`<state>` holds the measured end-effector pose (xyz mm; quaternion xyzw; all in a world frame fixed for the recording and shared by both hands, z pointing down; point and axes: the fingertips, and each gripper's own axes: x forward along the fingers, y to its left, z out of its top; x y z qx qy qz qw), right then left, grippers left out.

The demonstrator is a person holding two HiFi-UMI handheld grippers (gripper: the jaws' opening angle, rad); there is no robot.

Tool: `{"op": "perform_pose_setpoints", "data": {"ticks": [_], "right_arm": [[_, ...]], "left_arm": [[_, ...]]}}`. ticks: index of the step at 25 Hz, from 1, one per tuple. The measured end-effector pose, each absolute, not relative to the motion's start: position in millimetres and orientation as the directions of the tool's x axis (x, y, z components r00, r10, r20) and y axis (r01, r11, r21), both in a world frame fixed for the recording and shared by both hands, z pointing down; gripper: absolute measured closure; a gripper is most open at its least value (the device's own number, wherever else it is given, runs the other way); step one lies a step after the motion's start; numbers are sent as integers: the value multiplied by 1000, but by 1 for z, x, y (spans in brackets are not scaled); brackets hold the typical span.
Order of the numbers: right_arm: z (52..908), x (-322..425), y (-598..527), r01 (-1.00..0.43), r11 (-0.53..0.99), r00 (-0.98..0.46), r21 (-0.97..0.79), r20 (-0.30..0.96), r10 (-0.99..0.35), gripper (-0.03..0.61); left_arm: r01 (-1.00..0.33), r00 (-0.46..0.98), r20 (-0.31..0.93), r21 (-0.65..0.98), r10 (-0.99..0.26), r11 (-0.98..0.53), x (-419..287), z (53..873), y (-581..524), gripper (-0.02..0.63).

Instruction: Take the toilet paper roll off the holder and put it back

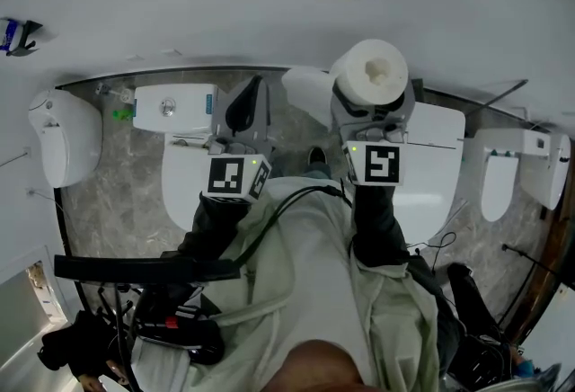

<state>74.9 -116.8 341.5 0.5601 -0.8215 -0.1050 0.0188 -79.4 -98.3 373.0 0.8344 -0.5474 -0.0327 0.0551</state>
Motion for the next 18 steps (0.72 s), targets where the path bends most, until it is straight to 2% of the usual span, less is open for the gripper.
{"op": "perform_pose_setpoints", "data": {"ticks": [4, 11, 18], "right_arm": [[314, 94, -146, -926, 316, -352, 206, -174, -920, 72], [258, 118, -219, -936, 275, -325, 218, -240, -915, 72], [239, 119, -318, -938, 235, -295, 255, -226, -929, 72]], "left_arm": [[-914, 389, 11, 127, -921, -385, -82, 374, -96, 607], [-918, 384, 14, 113, -923, -380, -85, 379, -95, 607], [-926, 366, 28, 113, -930, -361, -93, 387, -91, 607]]}}
